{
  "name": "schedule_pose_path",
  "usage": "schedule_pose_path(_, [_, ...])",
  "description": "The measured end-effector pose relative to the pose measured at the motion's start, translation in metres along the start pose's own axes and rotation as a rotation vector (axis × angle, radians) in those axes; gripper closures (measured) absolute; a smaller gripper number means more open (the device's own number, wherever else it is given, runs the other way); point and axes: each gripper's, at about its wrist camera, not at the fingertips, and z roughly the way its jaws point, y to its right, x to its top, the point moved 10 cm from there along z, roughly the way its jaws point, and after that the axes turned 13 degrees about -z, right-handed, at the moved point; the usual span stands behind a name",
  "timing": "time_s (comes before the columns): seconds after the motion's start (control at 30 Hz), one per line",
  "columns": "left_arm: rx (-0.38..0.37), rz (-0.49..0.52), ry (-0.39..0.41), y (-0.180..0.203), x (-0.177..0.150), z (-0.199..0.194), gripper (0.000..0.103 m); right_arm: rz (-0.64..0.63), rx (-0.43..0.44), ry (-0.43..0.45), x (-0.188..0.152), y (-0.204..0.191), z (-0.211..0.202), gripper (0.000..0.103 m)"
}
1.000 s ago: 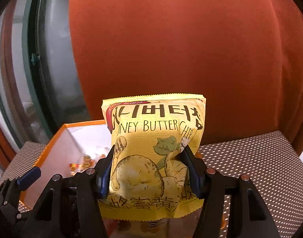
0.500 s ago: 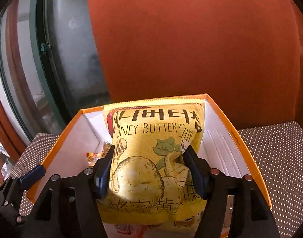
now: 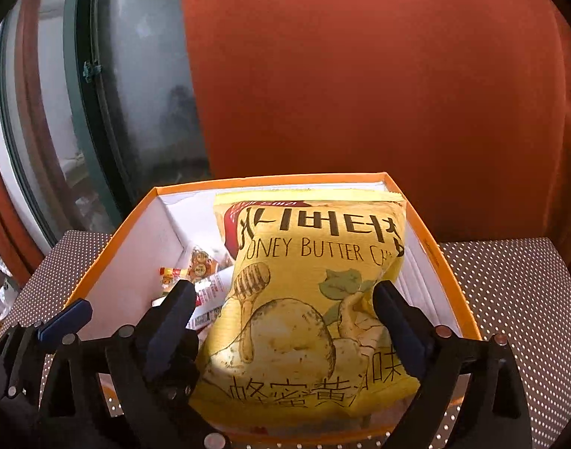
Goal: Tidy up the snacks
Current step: 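Open both tools to drop the sausage packet and chip bag into the box, then withdraw both tools from the box toward the small wrapped candy on the table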
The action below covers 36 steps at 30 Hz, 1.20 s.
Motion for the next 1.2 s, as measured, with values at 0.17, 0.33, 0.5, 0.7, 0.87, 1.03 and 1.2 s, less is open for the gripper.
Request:
schedule_pose_path(0.17, [-0.016, 0.026, 0.019, 0.004, 0.0, -0.018, 0.013, -0.016, -0.027, 0.016, -0.001, -0.003, -0.021, 0.006])
schedule_pose_path(0.33, [-0.041, 0.008, 0.04, 0.008, 0.005, -0.041, 0.012, -0.02, -0.042, 0.042, 0.006, -0.001, -0.046, 0.006])
schedule_pose_path(0.5, [-0.065, 0.002, 0.059, 0.013, 0.005, -0.067, 0.012, -0.02, -0.049, 0.053, 0.01, 0.001, -0.073, 0.006])
schedule_pose_path(0.7, [-0.094, -0.013, 0.088, 0.017, 0.002, -0.102, 0.012, -0.026, -0.056, 0.08, 0.008, 0.003, -0.109, 0.006])
schedule_pose_path(0.87, [-0.11, -0.011, 0.125, 0.02, -0.003, -0.135, 0.012, -0.025, -0.065, 0.109, 0.008, 0.002, -0.142, 0.006])
schedule_pose_path(1.03, [-0.134, -0.015, 0.141, 0.021, -0.01, -0.161, 0.012, -0.021, -0.058, 0.134, 0.003, 0.002, -0.17, 0.006])
schedule_pose_path(1.2, [-0.161, -0.01, 0.159, 0.024, -0.024, -0.187, 0.012, -0.021, -0.07, 0.156, -0.007, 0.002, -0.197, 0.006])
